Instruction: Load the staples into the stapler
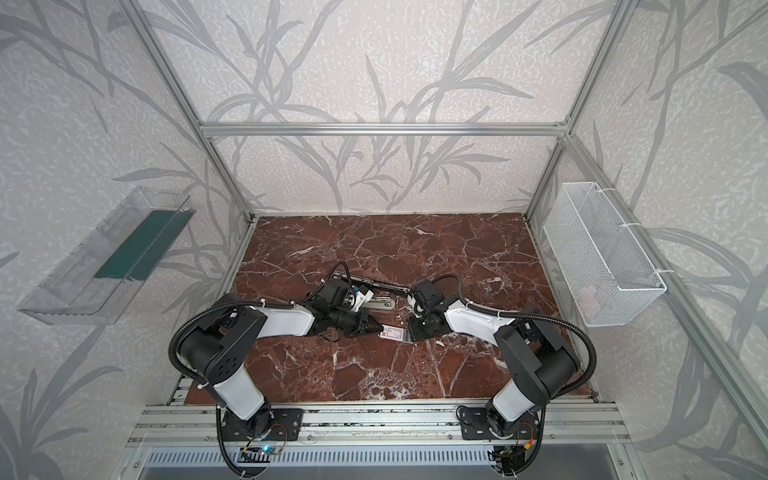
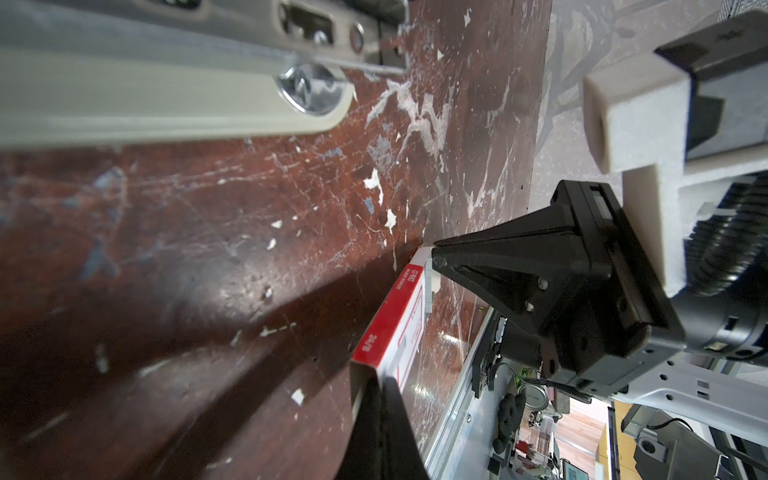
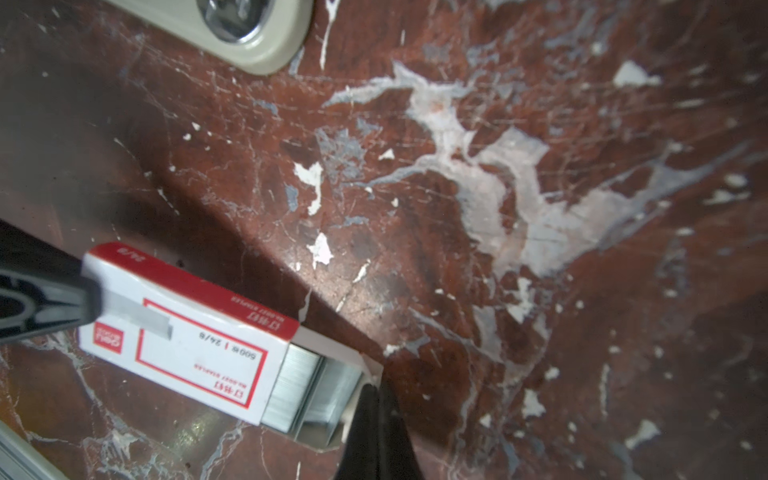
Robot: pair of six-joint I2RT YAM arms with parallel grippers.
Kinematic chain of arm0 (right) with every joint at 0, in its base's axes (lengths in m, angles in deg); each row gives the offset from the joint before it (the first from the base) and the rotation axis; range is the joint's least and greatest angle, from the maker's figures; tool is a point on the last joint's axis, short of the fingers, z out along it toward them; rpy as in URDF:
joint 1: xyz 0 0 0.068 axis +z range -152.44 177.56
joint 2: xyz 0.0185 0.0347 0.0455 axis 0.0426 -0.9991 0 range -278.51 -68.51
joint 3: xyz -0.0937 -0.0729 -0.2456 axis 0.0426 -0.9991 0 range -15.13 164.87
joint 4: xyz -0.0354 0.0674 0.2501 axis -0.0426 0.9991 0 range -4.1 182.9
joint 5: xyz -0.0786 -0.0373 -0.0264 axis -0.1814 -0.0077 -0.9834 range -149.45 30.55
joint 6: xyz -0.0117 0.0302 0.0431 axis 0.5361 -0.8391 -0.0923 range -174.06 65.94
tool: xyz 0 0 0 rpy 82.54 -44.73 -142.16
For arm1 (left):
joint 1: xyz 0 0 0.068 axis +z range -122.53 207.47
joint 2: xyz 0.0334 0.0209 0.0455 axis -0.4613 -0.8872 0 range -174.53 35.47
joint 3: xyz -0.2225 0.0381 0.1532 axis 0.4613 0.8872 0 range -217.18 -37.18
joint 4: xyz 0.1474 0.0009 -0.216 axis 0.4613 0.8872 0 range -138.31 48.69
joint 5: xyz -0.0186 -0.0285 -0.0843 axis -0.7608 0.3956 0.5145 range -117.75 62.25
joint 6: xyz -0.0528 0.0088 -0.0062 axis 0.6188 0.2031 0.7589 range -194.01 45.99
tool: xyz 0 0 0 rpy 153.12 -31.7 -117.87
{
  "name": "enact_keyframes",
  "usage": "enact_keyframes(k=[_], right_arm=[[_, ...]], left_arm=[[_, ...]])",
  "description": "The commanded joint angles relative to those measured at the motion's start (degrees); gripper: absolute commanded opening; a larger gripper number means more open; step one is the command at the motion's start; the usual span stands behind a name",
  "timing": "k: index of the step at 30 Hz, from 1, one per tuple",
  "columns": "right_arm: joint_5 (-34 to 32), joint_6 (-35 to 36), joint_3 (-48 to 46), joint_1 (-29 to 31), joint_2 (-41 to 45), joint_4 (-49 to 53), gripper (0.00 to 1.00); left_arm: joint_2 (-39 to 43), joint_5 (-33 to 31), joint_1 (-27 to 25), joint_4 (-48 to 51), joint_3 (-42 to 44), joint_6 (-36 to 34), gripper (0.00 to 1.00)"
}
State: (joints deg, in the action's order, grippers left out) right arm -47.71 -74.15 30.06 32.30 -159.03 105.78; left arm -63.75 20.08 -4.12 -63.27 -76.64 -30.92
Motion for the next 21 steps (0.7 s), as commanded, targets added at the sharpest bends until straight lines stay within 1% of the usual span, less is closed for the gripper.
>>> enact_keyframes(k=[1, 10, 15, 17, 21], right_arm=[[-1.73, 1.17, 0.69, -1.03, 1.39, 4.56, 0.00], [-1.90, 2.86, 2.00, -1.96, 1.67, 6.53, 0.00], [-3.21, 3.92, 2.89, -2.67, 1.49, 8.03, 0.00], [-3.33, 4.44, 3.15, -3.25, 1.34, 8.51, 0.00], [-4.40, 5.54, 3.83, -4.38, 1.31, 9.71, 0.00]], left_arm=[[-1.28, -0.30, 0.04, -0.82, 0.00, -0.25, 0.00], [-4.75, 0.51, -2.04, -0.35, -3.10, -0.86, 0.00], [-5.93, 1.49, -2.84, -0.60, -4.14, -0.56, 0.14], [-6.22, 1.91, -3.22, -0.60, -4.48, -0.55, 0.23], [-6.13, 1.56, -3.56, -0.29, -4.57, -0.64, 0.29]])
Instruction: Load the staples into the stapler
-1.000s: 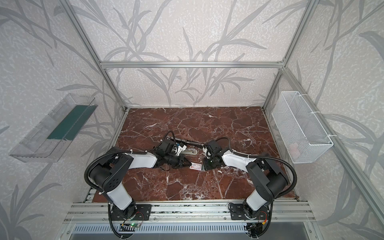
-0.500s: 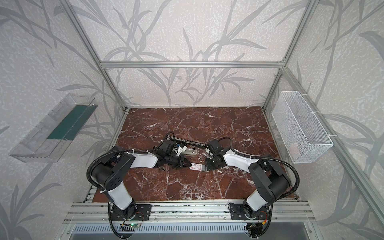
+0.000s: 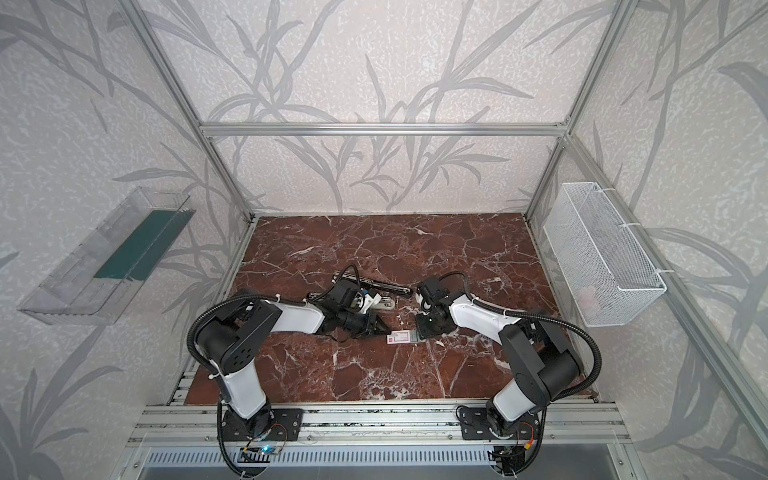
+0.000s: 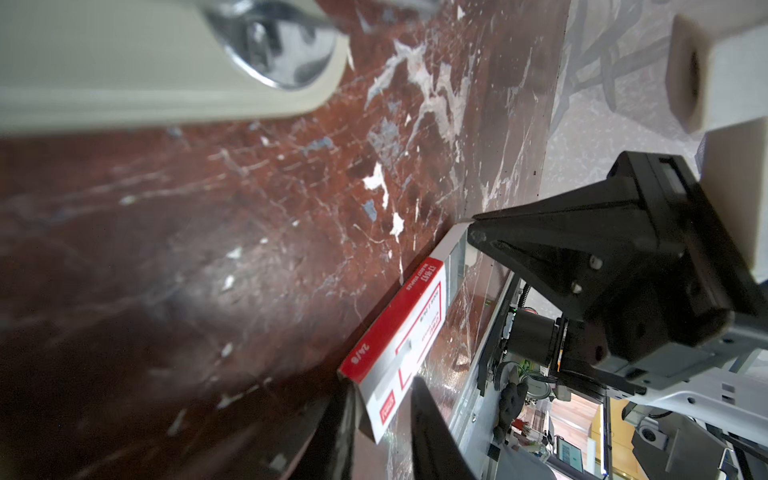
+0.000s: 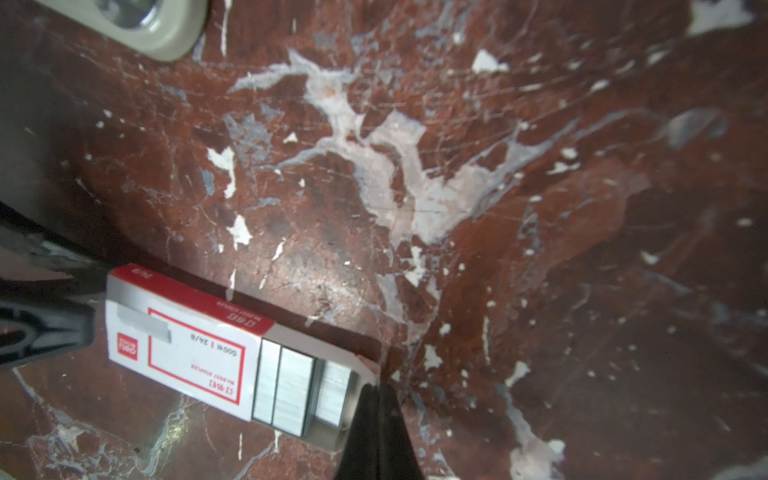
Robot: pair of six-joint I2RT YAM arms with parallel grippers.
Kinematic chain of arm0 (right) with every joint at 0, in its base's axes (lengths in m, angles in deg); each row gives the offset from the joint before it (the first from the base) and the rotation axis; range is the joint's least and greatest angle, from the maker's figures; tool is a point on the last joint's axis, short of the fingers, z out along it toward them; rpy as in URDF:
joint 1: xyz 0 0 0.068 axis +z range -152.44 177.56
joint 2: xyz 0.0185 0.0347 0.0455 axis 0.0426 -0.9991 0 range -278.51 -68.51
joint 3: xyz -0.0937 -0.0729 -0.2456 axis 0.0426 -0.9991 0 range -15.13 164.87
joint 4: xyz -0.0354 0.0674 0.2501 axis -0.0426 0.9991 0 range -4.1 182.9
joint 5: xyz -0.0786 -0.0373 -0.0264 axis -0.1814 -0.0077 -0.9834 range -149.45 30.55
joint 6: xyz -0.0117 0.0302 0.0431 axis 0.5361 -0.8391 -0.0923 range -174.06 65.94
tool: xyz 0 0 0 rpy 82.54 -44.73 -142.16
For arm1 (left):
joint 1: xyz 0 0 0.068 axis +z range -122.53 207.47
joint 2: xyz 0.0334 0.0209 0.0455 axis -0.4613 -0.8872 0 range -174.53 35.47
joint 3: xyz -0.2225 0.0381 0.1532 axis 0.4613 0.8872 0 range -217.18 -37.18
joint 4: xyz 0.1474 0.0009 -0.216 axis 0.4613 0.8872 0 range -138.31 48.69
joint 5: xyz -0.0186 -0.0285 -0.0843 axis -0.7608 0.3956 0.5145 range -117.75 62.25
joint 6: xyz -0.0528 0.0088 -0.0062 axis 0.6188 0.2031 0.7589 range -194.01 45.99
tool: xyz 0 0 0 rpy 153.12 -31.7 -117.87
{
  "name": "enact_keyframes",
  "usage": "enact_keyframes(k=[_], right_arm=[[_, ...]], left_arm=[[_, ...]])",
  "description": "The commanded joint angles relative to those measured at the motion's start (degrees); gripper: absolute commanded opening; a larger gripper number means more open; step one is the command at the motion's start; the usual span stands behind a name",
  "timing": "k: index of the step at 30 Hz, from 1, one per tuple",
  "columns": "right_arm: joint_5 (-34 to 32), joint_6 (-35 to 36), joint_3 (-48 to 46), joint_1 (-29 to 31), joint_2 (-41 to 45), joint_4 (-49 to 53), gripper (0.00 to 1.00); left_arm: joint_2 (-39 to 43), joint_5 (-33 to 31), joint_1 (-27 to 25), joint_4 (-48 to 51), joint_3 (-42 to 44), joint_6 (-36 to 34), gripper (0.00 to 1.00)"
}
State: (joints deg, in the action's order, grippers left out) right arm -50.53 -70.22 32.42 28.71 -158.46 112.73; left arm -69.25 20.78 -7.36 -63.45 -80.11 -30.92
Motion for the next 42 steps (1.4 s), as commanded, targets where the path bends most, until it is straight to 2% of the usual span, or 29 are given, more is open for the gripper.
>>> enact_keyframes(k=[1, 8, 32, 36, 42], right_arm=[[-1.71, 1.90, 1.57, -1.12, 0.86, 2.95, 0.00], [-2.16, 2.54, 2.45, -3.02, 0.22, 4.29, 0.00], [-7.65, 3.68, 10.01, -8.82, -6.24, 10.70, 0.00], [-7.92, 3.34, 10.39, -8.93, -4.56, 11.63, 0.14], [-6.31, 2.94, 9.51, -8.97, -0.47, 12.01, 0.14]], left_arm=[[-0.57, 0.86, -0.41, -0.07, -1.10, -0.64, 0.29], [3.52, -2.41, -0.15, 4.11, -0.82, -2.11, 0.35], [14.52, -11.42, 3.18, 12.06, 0.58, -4.08, 0.36], [16.87, -14.15, 3.67, 13.45, 0.59, -4.24, 0.36], [17.92, -15.46, 3.80, 14.53, 0.31, -4.09, 0.36]])
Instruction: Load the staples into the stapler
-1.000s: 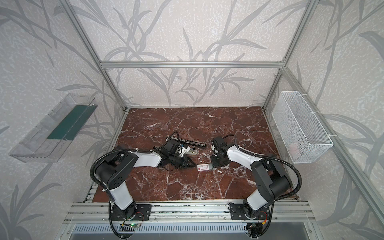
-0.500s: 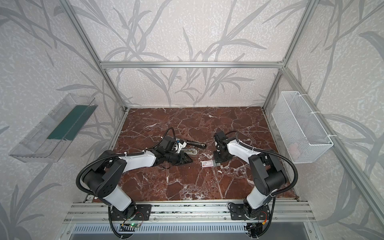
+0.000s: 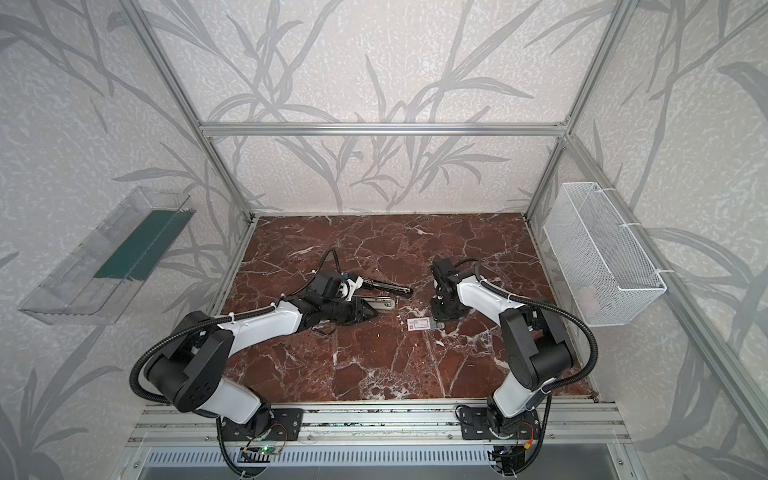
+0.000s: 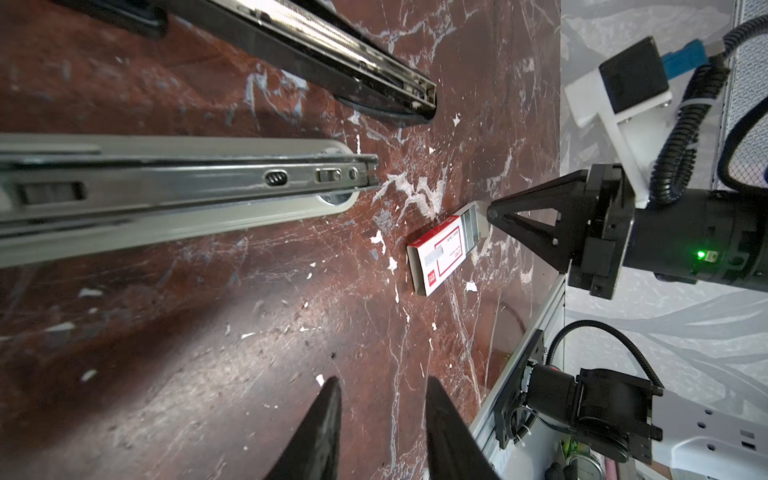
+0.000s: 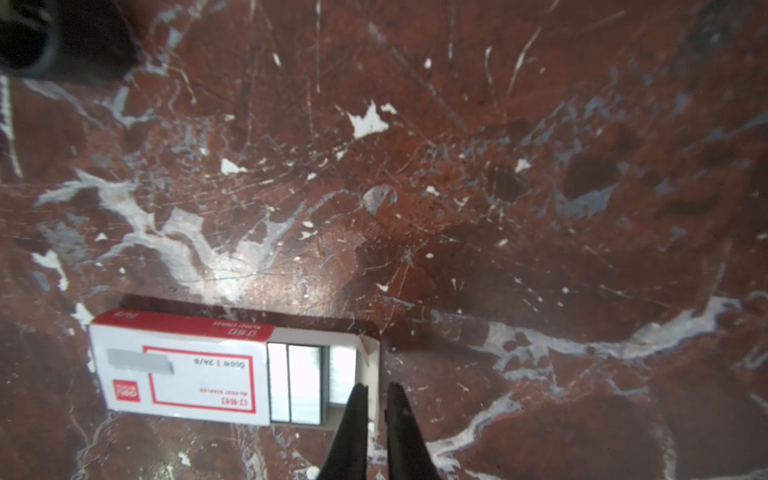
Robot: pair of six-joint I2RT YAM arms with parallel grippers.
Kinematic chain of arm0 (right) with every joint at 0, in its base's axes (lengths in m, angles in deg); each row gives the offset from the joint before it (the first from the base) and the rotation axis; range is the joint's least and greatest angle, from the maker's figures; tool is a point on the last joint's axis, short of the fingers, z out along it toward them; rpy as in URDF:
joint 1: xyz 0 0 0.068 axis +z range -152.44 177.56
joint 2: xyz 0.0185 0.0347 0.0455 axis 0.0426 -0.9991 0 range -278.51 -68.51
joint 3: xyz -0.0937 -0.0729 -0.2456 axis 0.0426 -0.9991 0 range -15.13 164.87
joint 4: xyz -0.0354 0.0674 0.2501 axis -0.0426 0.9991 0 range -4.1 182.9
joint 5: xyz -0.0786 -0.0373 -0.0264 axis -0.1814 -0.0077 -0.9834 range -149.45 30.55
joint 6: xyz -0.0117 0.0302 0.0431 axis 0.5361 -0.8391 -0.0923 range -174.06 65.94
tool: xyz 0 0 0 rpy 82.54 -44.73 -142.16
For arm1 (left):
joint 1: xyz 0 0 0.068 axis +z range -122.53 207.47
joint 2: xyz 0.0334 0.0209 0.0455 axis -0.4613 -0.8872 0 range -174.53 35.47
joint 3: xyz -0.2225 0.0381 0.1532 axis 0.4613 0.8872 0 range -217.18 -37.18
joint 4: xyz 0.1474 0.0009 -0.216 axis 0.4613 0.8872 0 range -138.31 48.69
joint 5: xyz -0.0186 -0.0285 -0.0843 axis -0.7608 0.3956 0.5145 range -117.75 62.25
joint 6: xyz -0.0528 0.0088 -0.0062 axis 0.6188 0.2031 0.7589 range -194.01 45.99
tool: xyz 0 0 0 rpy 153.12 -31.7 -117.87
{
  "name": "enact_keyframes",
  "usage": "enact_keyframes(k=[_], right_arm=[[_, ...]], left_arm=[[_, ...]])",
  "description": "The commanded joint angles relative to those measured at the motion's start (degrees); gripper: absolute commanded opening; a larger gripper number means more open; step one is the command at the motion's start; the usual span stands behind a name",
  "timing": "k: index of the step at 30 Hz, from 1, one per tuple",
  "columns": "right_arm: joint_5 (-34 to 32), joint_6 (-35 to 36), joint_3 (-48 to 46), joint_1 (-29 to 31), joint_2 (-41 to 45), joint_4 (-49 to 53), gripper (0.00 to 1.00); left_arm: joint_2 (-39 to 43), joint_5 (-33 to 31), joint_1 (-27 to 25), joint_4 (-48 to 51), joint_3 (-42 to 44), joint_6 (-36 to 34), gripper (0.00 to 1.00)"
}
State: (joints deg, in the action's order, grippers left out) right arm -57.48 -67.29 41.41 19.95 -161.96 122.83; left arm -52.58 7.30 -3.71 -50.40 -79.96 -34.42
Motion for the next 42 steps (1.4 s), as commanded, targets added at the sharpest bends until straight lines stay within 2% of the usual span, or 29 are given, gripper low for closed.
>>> enact_keyframes(k=[1, 4, 6, 13, 27, 35, 42], right_arm=[[1.56, 0.13, 0.07, -0.16, 3.26, 1.43, 0.14], [3.42, -0.04, -1.07, 0.64, 3.40, 0.35, 0.09], [3.53, -0.38, -1.49, 1.45, 3.07, -0.04, 0.09], [2.83, -1.79, -2.57, 1.66, 0.48, -0.99, 0.14], [0.00, -2.76, -2.49, 1.63, -1.59, -0.43, 0.16], [0.94, -2.86, -2.55, 1.68, -2.60, -0.75, 0.09], [0.86, -2.81, -2.22, 1.68, -2.73, -0.46, 0.06]], left_arm=[[1.31, -2.11, 0.15, 1.43, 0.10, -0.44, 0.36], [1.29, -2.13, 0.15, 0.85, 0.16, 0.02, 0.35], [1.18, -2.05, 0.15, 0.77, 0.10, 0.20, 0.35], [1.16, -1.90, 0.16, 0.17, 0.56, 0.75, 0.36], [1.04, -1.70, 0.15, -0.64, 1.16, 1.10, 0.35], [1.02, -1.49, 0.15, -0.79, 1.07, 1.10, 0.35], [0.87, -1.60, 0.15, -0.83, 1.12, 1.18, 0.35]])
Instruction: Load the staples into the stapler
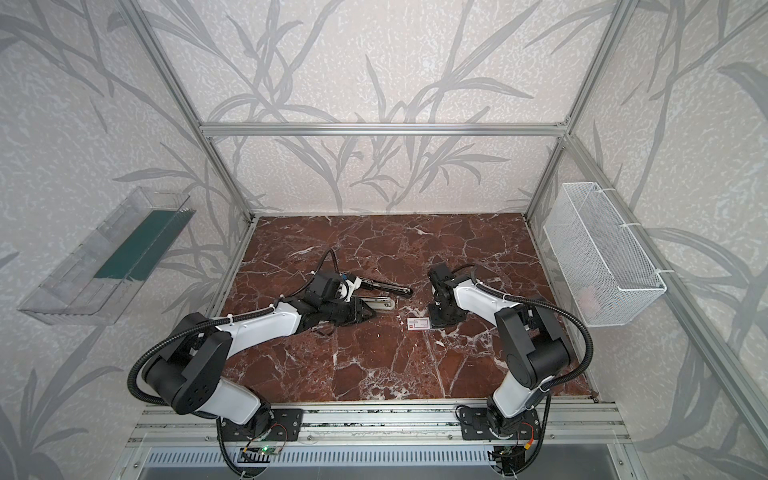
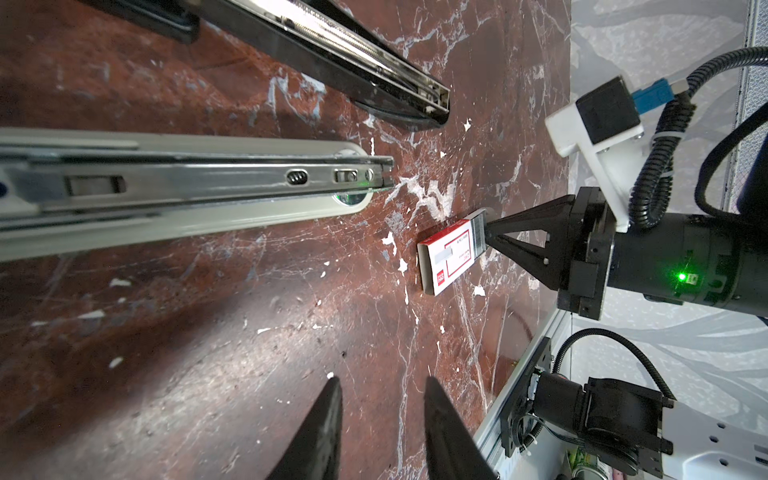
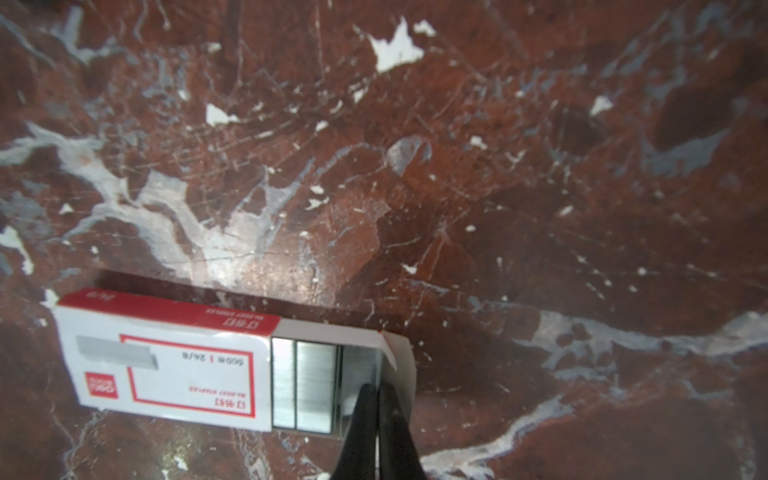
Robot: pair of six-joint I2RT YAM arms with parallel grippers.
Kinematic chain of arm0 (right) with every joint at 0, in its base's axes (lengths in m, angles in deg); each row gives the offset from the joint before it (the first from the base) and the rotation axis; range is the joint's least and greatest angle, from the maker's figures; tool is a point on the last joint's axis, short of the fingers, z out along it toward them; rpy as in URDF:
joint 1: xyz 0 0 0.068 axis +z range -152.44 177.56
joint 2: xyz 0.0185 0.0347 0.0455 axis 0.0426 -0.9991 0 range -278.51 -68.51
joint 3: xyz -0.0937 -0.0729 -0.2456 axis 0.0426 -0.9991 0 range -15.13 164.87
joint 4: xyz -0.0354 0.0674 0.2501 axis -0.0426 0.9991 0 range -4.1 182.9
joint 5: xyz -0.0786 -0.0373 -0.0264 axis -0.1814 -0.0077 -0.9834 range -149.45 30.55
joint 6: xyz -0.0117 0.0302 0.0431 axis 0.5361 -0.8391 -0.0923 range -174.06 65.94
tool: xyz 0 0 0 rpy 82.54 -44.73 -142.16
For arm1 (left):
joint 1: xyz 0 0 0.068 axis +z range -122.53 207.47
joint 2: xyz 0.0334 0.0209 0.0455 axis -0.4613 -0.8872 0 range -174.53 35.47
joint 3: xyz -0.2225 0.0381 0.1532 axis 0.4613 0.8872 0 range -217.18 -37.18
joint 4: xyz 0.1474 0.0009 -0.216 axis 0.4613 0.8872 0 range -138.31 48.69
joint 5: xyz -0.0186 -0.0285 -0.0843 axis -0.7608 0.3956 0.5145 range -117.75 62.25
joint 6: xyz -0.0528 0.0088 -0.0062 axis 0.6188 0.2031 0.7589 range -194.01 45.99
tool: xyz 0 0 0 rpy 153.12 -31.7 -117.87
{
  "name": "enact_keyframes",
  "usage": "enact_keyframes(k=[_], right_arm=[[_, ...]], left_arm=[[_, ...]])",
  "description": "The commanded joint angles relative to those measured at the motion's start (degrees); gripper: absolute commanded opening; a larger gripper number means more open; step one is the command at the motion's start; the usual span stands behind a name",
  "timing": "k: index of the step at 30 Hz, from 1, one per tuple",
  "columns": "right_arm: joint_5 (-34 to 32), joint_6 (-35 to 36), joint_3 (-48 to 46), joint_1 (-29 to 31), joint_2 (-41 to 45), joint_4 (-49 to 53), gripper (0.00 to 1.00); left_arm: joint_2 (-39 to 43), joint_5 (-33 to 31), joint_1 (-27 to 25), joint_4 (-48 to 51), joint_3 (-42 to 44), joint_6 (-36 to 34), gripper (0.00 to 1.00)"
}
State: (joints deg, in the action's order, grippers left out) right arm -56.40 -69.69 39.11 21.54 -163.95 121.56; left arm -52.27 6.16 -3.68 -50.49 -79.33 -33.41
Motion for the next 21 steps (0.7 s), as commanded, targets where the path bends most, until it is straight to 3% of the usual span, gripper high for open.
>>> enact_keyframes(k=[1, 9, 12, 16, 21], right_arm=[[-0.19, -0.36, 0.08, 0.06, -0.63, 0.82, 0.06], [-0.86, -0.29, 2.02, 0.02, 2.48, 4.46, 0.14], [-1.46, 0.34, 3.76, 0.16, 4.78, 6.59, 0.21], [-1.21, 1.48, 8.11, 2.64, 5.06, 7.28, 0.35], [5.43, 3.91, 13.83, 7.10, 1.29, 1.50, 0.38]], left_arm=[[0.64, -0.51, 0.13, -0.74, 0.43, 0.18, 0.35], [2.82, -2.75, 0.22, 0.88, 0.35, -0.17, 0.35], [5.09, -5.02, 0.61, 3.02, 0.56, -0.17, 0.35], [9.31, -12.96, 0.86, 8.44, 2.51, 1.07, 0.35], [13.14, -25.30, 1.99, 13.58, 6.48, 5.65, 0.34]])
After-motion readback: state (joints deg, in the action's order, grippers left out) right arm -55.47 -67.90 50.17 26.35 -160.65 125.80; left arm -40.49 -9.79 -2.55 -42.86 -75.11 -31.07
